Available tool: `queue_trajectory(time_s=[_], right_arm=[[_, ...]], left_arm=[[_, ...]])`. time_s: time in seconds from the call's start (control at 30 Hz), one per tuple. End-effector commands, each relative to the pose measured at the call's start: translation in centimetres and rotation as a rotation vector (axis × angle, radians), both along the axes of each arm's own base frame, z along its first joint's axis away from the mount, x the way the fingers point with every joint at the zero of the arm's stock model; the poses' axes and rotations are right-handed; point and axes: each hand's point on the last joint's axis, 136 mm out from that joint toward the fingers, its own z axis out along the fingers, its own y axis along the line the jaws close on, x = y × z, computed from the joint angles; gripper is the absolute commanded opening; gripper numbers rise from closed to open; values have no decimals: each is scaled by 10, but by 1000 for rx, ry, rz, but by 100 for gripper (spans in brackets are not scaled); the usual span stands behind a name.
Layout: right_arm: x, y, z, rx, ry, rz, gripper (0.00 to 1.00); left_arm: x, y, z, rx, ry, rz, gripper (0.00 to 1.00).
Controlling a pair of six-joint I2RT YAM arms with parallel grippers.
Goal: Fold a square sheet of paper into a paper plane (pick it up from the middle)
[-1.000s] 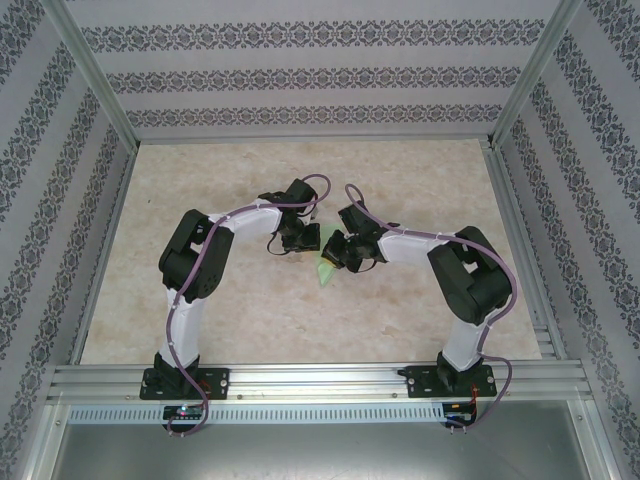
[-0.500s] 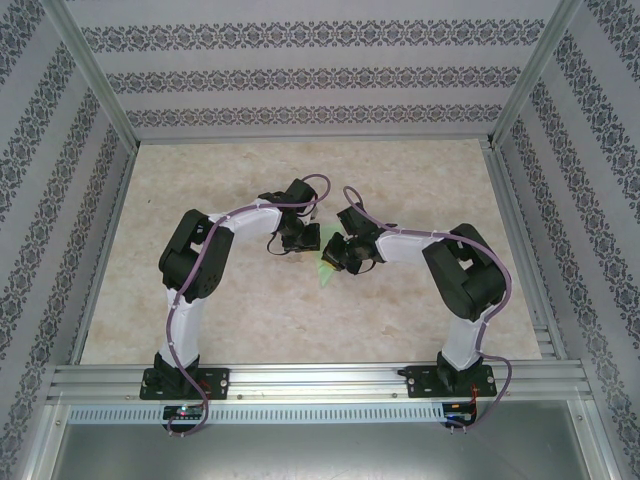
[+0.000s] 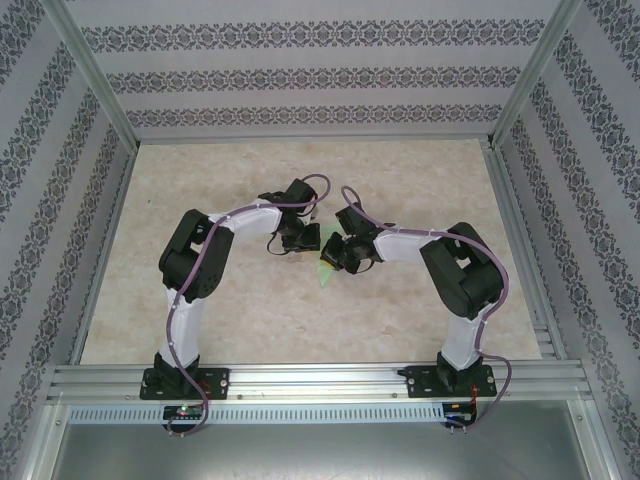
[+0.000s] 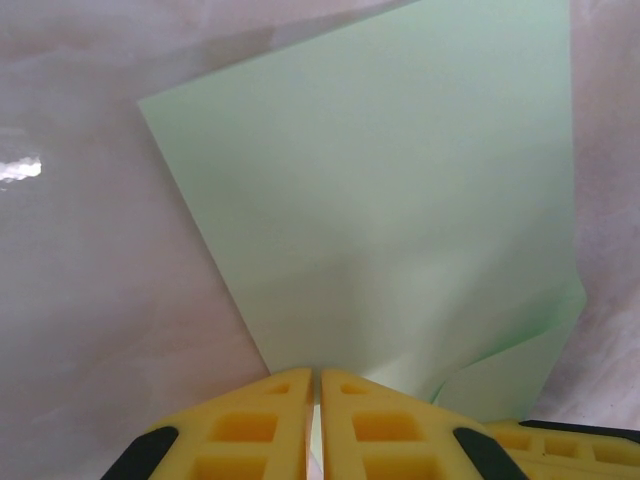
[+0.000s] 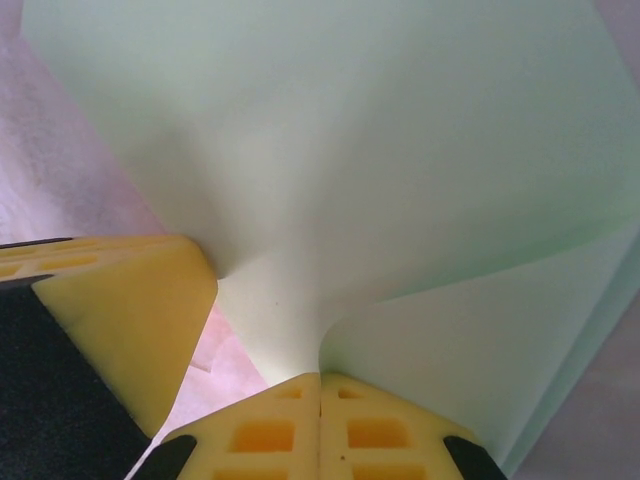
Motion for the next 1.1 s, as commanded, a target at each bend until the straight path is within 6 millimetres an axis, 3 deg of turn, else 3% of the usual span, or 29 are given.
queue_trajectory(time_s=[0.0, 1.07], right_arm=[[5, 3, -1, -15, -27, 19, 5], [-4, -11, -5, -72, -10, -4, 6]], left_arm=[[-6, 6, -15, 25, 49, -10, 12], [-5, 9, -18, 45, 50, 8, 12]])
